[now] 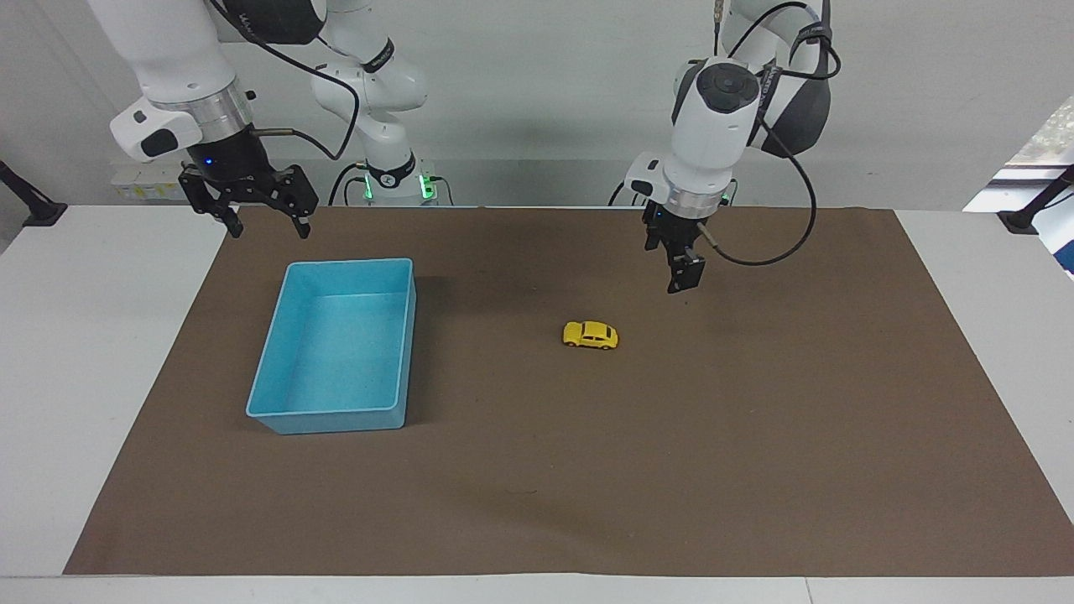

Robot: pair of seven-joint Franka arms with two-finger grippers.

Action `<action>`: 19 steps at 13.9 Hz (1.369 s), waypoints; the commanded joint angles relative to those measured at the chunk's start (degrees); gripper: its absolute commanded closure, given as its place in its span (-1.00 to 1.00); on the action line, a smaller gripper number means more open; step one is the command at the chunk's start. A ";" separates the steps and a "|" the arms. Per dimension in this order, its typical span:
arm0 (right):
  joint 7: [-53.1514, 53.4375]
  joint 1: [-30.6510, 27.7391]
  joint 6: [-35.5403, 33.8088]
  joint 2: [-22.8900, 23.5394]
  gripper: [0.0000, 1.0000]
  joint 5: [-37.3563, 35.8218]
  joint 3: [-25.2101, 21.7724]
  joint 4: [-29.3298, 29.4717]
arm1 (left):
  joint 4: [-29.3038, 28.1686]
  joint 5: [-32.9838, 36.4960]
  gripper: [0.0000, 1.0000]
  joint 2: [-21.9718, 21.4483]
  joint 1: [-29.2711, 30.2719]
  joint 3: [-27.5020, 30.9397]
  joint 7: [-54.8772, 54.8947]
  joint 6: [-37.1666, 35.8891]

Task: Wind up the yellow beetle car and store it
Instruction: 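Lower the left gripper down onto the yellow car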

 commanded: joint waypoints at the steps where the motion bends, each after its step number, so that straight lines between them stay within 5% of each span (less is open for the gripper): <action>1: 0.74 -0.30 -0.60 -0.42 -1.00 0.19 0.23 0.03 | -0.41 1.91 -1.00 3.73 -3.03 1.16 0.46 5.43; 8: 0.74 -0.22 -0.51 -0.42 -1.00 0.19 0.23 -0.06 | -6.19 3.57 -1.00 7.08 -5.14 1.25 0.29 16.85; 16: 0.74 -0.30 -0.51 -0.42 -1.00 0.19 0.23 0.03 | -6.92 7.71 -0.98 11.65 -8.83 1.25 -5.07 18.80; 18: 0.65 -0.30 -0.51 -0.42 -1.00 0.19 0.23 0.03 | -6.92 7.79 -0.70 11.65 -8.75 1.25 -5.07 18.71; 19: 0.74 -0.22 -0.51 -0.42 -1.00 0.19 0.23 0.03 | -7.00 7.79 -0.23 11.65 -8.57 1.25 -4.99 18.89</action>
